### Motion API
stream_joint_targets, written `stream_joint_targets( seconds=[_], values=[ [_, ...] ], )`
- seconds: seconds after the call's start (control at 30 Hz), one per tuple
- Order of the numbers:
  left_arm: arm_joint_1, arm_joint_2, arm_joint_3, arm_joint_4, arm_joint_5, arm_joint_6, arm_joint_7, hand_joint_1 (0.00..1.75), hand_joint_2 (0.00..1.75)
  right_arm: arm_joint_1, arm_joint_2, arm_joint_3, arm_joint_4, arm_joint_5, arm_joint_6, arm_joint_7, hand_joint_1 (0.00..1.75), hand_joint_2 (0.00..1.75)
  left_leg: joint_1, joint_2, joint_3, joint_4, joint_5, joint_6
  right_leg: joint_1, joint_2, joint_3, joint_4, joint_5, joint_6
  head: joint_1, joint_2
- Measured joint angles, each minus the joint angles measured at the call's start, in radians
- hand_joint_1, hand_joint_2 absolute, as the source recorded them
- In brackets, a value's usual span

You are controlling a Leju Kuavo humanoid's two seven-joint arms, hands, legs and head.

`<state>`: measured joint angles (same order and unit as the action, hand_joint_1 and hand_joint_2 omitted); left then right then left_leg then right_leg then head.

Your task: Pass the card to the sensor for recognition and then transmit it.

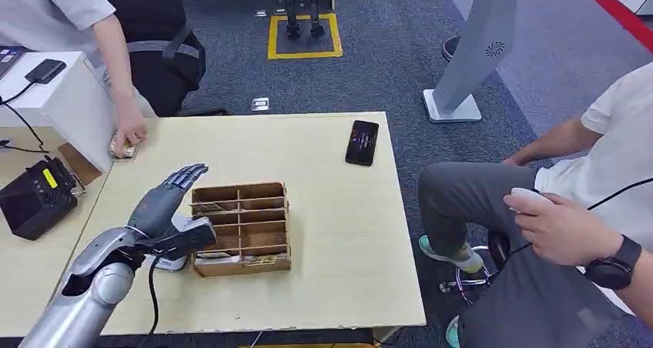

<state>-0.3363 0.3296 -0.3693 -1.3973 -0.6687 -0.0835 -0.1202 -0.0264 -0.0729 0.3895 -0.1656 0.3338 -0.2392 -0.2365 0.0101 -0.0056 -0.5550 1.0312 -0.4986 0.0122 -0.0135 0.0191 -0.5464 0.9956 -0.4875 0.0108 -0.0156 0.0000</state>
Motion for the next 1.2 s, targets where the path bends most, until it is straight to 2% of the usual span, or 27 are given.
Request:
stream_joint_targets(
  seconds=[1.1,1.13,1.17,1.2],
  values=[
    [0.002,0.019,-0.003,-0.001,-0.054,0.005,0.018,0.0,1.75,-0.001,0.0,-0.011,0.0,0.003,0.006,-0.002,0.0,1.75,0.0,0.0,0.0,0.0,0.0,0.0,0.0,0.0,0.0,0.0,0.0,0.0,0.0,0.0],
    [0.002,0.019,-0.003,-0.001,-0.054,0.005,0.018,1.01,1.75,-0.001,0.0,-0.011,0.0,0.003,0.006,-0.002,0.0,1.75,0.0,0.0,0.0,0.0,0.0,0.0,0.0,0.0,0.0,0.0,0.0,0.0,0.0,0.0],
    [0.002,0.019,-0.004,-0.001,-0.054,0.005,0.018,1.75,1.75,-0.001,0.0,-0.011,0.0,0.003,0.006,-0.002,0.0,1.75,0.0,0.0,0.0,0.0,0.0,0.0,0.0,0.0,0.0,0.0,0.0,0.0,0.0,0.0],
    [0.002,0.019,-0.004,-0.001,-0.054,0.005,0.018,1.75,1.75,-0.001,0.0,-0.011,0.0,0.003,0.006,-0.002,0.0,1.75,0.0,0.0,0.0,0.0,0.0,0.0,0.0,0.0,0.0,0.0,0.0,0.0,0.0,0.0]
  ],
)
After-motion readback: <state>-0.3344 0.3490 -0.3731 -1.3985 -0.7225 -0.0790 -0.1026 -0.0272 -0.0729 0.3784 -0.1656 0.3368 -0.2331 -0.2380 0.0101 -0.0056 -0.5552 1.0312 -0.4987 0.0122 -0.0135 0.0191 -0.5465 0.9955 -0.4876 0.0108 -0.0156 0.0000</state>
